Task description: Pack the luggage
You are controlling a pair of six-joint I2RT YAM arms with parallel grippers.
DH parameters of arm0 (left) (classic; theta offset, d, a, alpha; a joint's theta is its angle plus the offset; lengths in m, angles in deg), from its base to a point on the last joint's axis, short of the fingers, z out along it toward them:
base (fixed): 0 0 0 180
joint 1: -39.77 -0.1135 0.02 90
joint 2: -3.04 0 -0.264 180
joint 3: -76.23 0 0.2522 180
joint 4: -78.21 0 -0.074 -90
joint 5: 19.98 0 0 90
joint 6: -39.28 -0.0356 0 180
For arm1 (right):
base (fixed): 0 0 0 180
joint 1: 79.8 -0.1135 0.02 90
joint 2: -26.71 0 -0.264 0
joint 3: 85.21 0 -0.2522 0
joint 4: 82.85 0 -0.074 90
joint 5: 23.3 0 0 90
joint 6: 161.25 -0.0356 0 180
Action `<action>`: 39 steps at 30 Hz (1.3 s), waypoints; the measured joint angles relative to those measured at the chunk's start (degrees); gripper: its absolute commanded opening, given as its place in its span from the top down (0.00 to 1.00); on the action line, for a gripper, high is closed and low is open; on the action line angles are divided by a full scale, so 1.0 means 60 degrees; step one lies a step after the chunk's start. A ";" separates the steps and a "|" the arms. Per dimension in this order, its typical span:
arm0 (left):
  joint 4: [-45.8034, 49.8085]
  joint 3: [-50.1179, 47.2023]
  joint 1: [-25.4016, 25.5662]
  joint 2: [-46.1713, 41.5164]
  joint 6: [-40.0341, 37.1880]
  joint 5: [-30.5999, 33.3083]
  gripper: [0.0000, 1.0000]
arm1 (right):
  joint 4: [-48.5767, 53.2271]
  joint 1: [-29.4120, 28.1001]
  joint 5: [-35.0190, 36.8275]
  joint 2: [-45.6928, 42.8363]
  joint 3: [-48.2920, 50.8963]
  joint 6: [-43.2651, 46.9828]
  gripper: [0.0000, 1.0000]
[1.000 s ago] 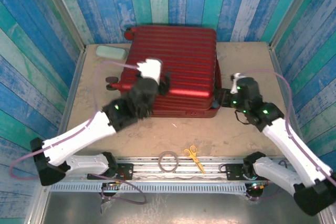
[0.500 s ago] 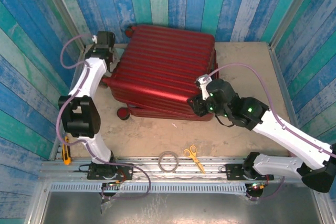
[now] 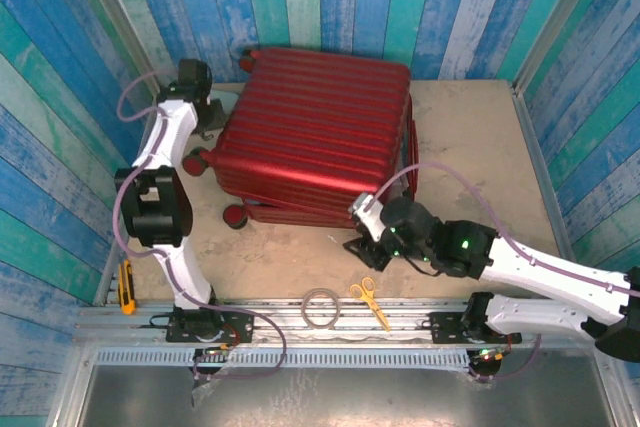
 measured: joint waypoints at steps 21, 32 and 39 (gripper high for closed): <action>-0.3333 -0.6659 0.5464 -0.4022 0.3759 -0.1370 0.58 | -0.0816 0.1858 0.4040 0.0084 0.1668 -0.1971 0.61; -0.5023 -0.6972 0.8368 -0.4350 0.6284 0.1548 0.22 | 0.0135 0.6998 0.2572 -0.1603 0.3122 -0.3723 0.45; -0.4597 -0.3661 0.7723 -0.4342 0.3938 0.2900 0.03 | -0.0219 0.9898 0.0477 0.0208 0.2914 -0.3785 0.46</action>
